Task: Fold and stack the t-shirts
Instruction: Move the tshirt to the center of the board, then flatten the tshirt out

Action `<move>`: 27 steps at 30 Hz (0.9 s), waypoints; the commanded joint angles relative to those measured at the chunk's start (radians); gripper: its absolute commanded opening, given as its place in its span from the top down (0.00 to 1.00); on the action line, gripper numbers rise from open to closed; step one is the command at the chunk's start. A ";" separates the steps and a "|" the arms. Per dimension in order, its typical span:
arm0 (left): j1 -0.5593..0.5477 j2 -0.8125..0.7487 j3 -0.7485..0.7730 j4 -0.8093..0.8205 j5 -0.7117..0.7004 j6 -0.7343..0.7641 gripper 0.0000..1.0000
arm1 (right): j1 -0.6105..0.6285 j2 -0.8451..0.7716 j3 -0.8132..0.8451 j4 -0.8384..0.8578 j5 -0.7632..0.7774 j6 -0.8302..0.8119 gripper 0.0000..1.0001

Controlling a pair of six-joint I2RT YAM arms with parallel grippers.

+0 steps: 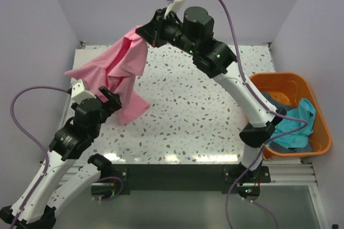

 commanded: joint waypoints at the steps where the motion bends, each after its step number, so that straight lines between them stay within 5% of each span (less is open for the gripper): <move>1: -0.001 -0.021 0.035 -0.049 -0.043 -0.037 0.00 | -0.008 -0.153 -0.137 0.040 0.180 -0.062 1.00; 5: -0.001 -0.033 0.026 -0.035 -0.023 -0.039 0.00 | -0.040 -0.433 -0.572 -0.063 0.409 -0.144 0.99; 6: -0.002 -0.030 0.023 -0.031 -0.012 -0.036 0.00 | -0.058 -0.475 -0.774 -0.060 0.437 -0.145 0.91; 9: -0.001 -0.020 0.005 0.003 -0.001 -0.030 0.00 | -0.182 -0.601 -1.039 -0.060 0.414 -0.110 0.80; 12: -0.001 0.020 -0.048 0.044 0.034 -0.024 0.00 | -0.281 -0.621 -1.291 -0.072 0.444 -0.081 0.52; 14: -0.001 0.075 -0.061 0.060 0.067 -0.019 0.00 | -0.284 -0.606 -1.302 -0.144 0.562 -0.063 0.45; 15: -0.001 0.095 -0.071 0.071 0.104 -0.016 0.00 | -0.284 -0.601 -1.301 -0.164 0.599 -0.053 0.05; 22: -0.001 0.259 -0.225 0.253 0.345 0.022 0.00 | -0.238 -0.665 -1.391 -0.209 0.604 0.065 0.01; 27: -0.001 0.347 -0.250 0.321 0.292 0.010 0.00 | -0.199 -0.742 -1.497 -0.195 0.525 0.109 0.01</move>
